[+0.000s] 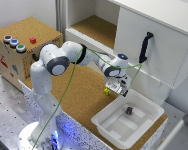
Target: Go slide the yellow block to the left
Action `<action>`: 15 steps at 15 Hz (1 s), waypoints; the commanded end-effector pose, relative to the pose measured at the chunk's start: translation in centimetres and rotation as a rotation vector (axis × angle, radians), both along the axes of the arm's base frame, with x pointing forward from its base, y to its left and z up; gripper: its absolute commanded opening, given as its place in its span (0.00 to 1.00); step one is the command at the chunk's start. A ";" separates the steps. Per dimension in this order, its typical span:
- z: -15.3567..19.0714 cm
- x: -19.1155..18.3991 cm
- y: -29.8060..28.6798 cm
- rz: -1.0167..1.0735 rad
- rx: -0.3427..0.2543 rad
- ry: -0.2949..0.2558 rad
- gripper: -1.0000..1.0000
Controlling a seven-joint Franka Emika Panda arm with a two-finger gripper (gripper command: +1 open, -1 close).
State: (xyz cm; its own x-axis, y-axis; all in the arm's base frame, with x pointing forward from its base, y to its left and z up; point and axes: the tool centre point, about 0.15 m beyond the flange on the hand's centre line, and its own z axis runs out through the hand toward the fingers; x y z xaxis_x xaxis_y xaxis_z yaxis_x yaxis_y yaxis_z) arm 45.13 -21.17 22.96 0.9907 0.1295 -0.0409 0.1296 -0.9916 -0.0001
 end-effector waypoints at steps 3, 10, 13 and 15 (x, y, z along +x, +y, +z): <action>-1.9 0.3 1.3 0.033 0.005 -0.026 0.00; -3.0 -0.5 4.2 0.037 0.011 -0.002 0.00; -3.1 -0.6 5.4 0.016 0.012 -0.005 0.00; -3.0 -0.4 5.9 0.001 0.004 -0.015 0.00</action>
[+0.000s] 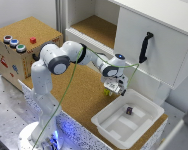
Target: Go slide the yellow block to the left
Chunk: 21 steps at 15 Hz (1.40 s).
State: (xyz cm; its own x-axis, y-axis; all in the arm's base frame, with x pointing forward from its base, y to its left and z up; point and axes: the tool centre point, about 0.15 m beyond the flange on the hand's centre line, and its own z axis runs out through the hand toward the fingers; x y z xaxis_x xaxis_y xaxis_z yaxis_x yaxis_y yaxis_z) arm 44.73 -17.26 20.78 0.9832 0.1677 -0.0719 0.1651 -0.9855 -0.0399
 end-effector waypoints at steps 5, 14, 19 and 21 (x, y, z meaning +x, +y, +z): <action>-1.0 0.9 4.2 -0.033 -0.099 -0.056 0.00; 1.6 -1.9 9.4 -0.074 -0.099 -0.055 0.00; 1.5 -2.4 10.0 -0.033 -0.070 -0.062 0.00; 1.3 -2.5 9.7 0.001 -0.050 -0.058 0.00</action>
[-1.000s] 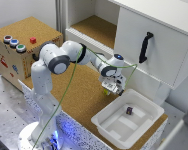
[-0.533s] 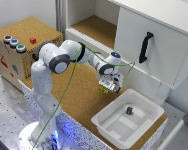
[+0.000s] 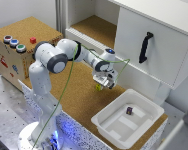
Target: Go slide the yellow block to the left
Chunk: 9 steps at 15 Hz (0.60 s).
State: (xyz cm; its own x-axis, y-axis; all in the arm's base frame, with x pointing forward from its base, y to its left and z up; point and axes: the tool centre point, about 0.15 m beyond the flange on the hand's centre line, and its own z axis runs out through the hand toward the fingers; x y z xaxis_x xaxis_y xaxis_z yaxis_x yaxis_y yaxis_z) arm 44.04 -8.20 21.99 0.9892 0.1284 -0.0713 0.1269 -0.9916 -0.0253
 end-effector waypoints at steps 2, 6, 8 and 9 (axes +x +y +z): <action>-0.3 -1.9 0.7 0.067 -0.021 -0.052 0.00; -1.6 -0.7 1.9 0.045 -0.068 -0.041 0.00; -2.0 0.3 3.0 -0.002 -0.097 -0.046 0.00; -2.2 0.9 3.6 -0.027 -0.114 -0.043 0.00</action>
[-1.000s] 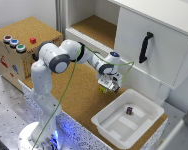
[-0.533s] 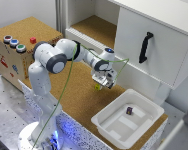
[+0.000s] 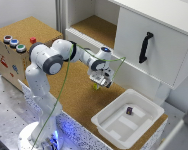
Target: Go slide the yellow block to the left
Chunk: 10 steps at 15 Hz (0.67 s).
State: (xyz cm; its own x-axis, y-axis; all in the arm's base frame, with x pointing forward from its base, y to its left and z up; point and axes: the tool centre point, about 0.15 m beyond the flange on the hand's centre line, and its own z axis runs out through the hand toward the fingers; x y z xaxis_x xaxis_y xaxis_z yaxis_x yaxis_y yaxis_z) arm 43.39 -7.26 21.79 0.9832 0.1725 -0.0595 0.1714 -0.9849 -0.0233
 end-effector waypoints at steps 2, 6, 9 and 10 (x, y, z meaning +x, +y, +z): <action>-1.7 2.2 3.8 -0.100 -0.134 -0.041 0.00; -1.5 2.9 5.8 -0.130 -0.104 -0.008 0.00; -0.2 1.8 7.3 -0.141 -0.079 0.027 0.00; 0.0 1.6 7.7 -0.141 -0.086 0.033 0.00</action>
